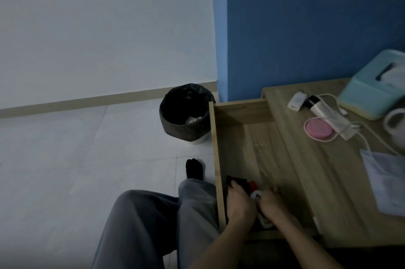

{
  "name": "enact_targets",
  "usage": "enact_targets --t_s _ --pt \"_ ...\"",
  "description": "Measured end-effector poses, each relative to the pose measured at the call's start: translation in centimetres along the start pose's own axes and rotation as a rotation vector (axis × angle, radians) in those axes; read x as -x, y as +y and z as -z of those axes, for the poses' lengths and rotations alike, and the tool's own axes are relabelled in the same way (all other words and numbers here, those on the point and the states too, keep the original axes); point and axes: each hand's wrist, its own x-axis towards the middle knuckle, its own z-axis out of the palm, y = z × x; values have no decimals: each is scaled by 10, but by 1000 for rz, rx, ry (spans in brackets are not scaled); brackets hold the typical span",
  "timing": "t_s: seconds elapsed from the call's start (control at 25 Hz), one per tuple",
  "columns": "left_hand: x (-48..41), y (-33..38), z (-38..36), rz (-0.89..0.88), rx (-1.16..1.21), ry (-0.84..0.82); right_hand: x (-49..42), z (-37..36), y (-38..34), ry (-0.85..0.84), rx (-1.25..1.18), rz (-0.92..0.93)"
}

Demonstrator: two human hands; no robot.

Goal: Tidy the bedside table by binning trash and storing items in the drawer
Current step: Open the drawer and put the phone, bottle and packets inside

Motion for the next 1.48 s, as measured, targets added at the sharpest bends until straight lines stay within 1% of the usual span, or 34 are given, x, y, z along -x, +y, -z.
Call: enact_targets --t_s 0.04,0.08,0.12,0.2,0.24,0.32,0.4,0.48,0.56,0.6,0.64,0.72,0.76,0.8,0.84,0.88,0.92,0.96,1.0,1.04,1.12,1.16,1.2,1.28,1.36,1.4,1.48 --pt "-3 12 0 -57 -31 1 2 10 2 65 -35 69" --pt "-6 24 1 -127 -13 23 6 19 3 115 -68 116" --pt "-8 42 -1 -211 19 36 12 33 9 189 -159 163" --pt "3 85 -6 -341 85 7 26 57 20 216 -290 249" --pt "10 102 -12 -381 116 -22 35 68 25 222 -317 290" --pt "24 127 -28 -449 137 -78 51 95 41 354 -361 300" --pt "39 145 -42 -504 167 -116 62 124 65 576 -375 286" --pt "49 155 -57 -570 142 -191 69 147 92 730 -357 235" --pt "62 160 -79 -717 20 -293 73 166 125 878 -325 136" --pt "64 160 -89 -788 -76 -335 71 172 136 926 -295 81" --pt "69 162 -100 -832 -216 -396 66 179 153 948 -237 18" --pt "71 158 -120 -825 -568 -479 60 185 178 868 -103 -102" --pt "70 154 -127 -830 -671 -461 57 186 185 805 -94 -134" --pt "69 149 -130 -843 -715 -423 54 186 188 776 -118 -144" --pt "69 143 -130 -884 -709 -332 53 185 188 788 -149 -148" --pt "68 138 -131 -975 -706 -170 53 185 187 826 -175 -151" --pt "70 135 -127 -966 -775 -105 55 185 183 845 -198 -166" --pt "71 132 -126 -882 -823 -83 57 185 178 841 -229 -182" --pt "69 131 -128 -800 -795 -82 58 183 174 825 -263 -199" --pt "67 127 -128 -766 -752 -65 60 179 170 804 -295 -209" --pt "68 126 -117 -641 -534 -59 63 169 164 754 -330 -212" --pt "66 124 -113 -521 -439 -3 64 162 160 728 -332 -201" --pt "61 120 -113 -445 -392 57 64 156 156 701 -335 -184" --pt "51 121 -104 -343 -330 37 66 148 149 627 -347 -151" --pt "43 115 -87 -300 -281 21 70 140 138 546 -309 -113" --pt "40 110 -78 -274 -233 -34 70 135 134 521 -292 -100" --pt "29 96 -67 -214 -117 -145 71 122 125 549 -271 -50"
